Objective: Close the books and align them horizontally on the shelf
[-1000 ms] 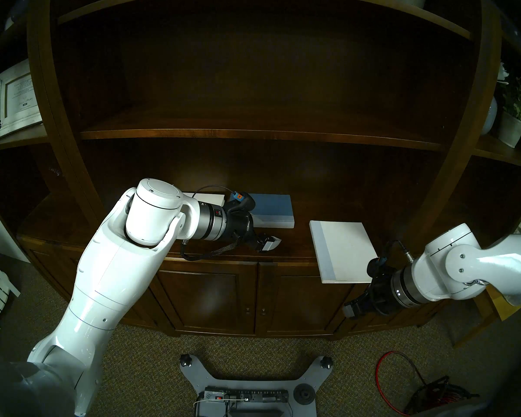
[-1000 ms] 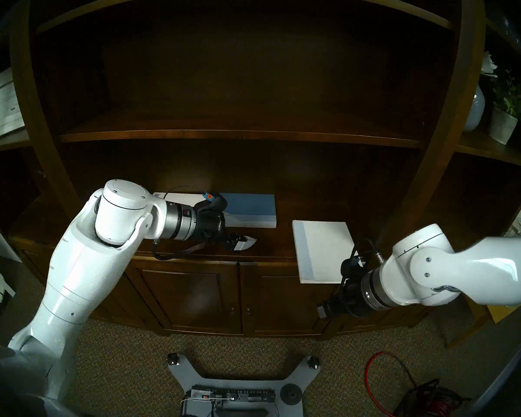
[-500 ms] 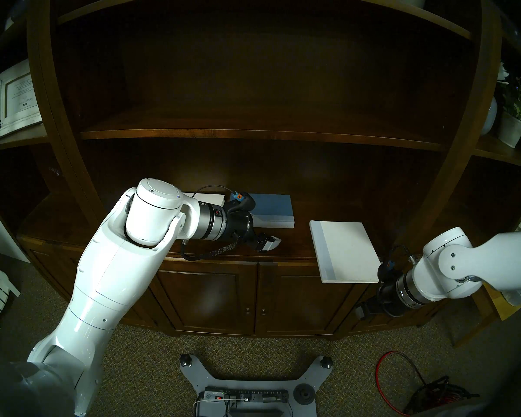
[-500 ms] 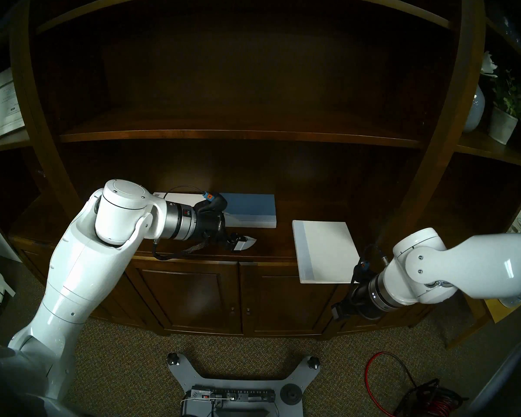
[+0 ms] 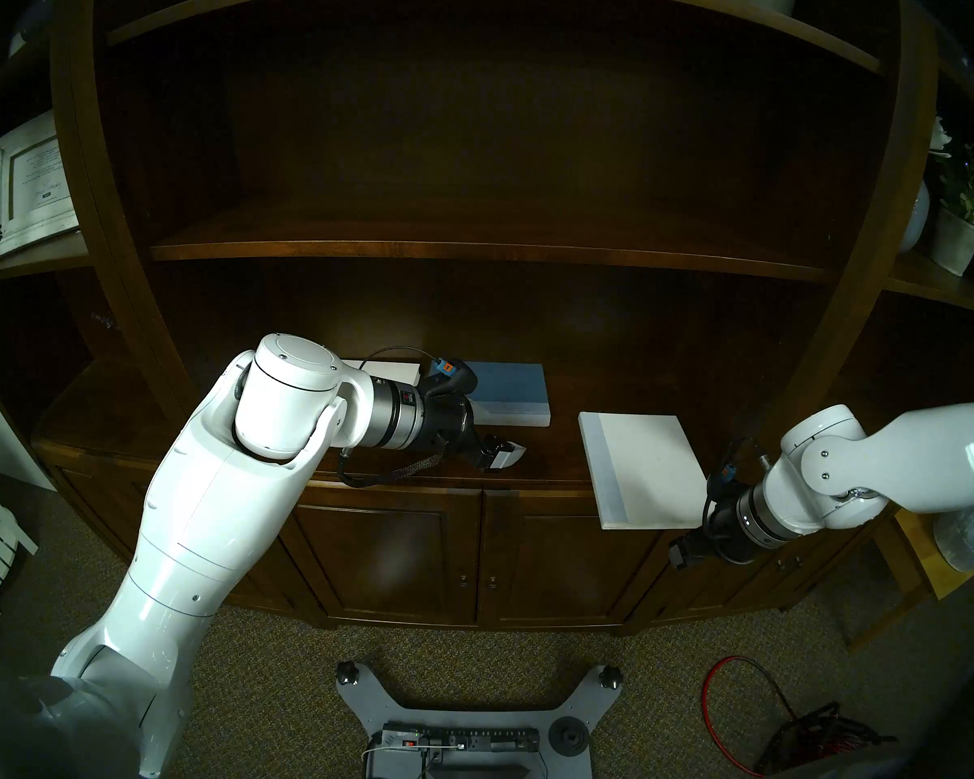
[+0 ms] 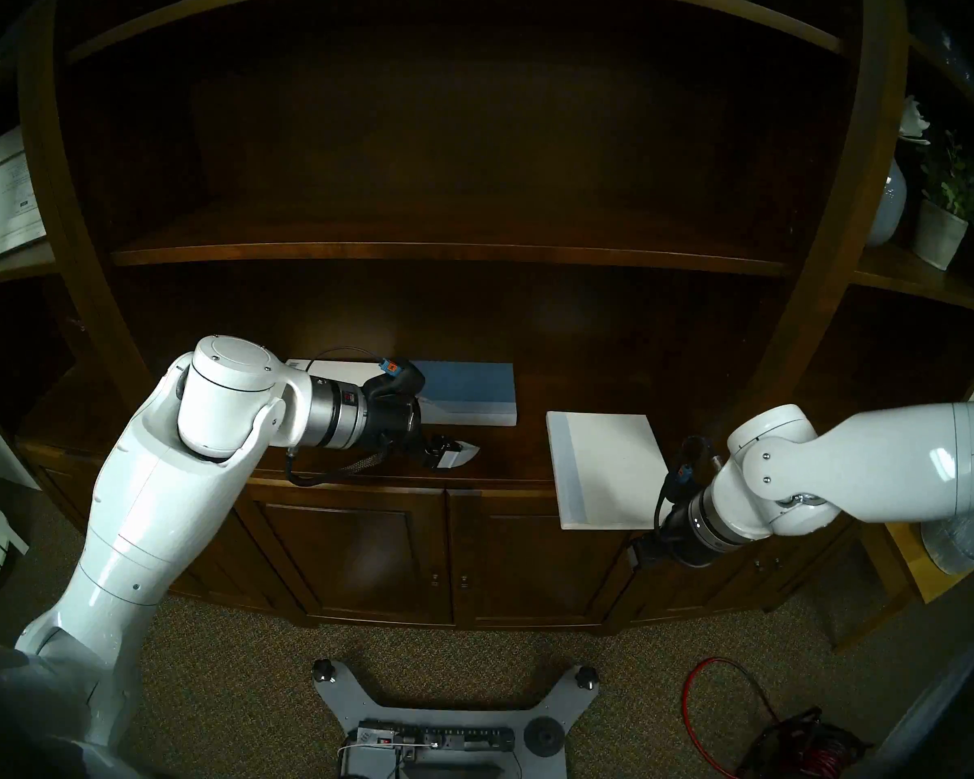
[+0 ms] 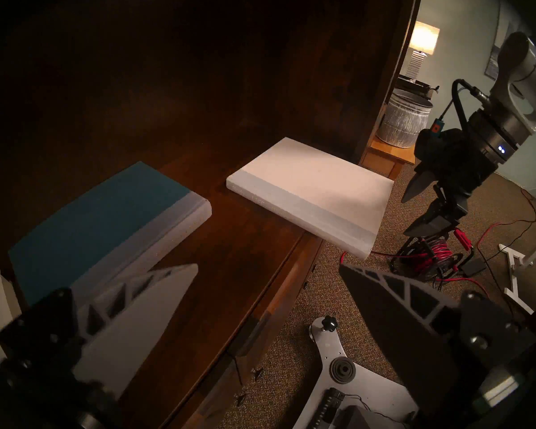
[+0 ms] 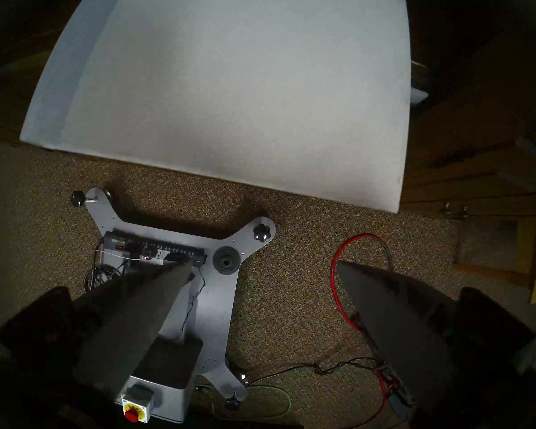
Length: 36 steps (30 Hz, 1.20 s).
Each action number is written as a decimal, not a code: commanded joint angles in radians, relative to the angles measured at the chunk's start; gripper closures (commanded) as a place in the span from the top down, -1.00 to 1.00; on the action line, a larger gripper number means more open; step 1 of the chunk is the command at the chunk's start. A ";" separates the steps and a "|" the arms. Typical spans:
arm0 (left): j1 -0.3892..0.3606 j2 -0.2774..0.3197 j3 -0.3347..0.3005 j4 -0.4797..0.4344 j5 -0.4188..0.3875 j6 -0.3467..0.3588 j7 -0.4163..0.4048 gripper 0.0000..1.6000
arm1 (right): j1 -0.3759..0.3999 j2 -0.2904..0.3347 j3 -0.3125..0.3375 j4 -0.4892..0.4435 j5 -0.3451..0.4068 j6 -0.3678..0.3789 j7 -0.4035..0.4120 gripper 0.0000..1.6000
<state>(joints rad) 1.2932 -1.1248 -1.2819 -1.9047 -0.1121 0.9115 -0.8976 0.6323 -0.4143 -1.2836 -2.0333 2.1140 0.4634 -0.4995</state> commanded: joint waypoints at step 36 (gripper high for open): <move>-0.033 -0.004 -0.007 -0.018 0.004 -0.008 0.001 1.00 | -0.493 -0.490 0.435 0.452 0.121 -0.049 -0.153 1.00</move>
<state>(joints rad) 1.2935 -1.1253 -1.2821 -1.9037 -0.1115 0.9111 -0.8984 0.1864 -0.7918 -0.9229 -1.6940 2.2051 0.4095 -0.5698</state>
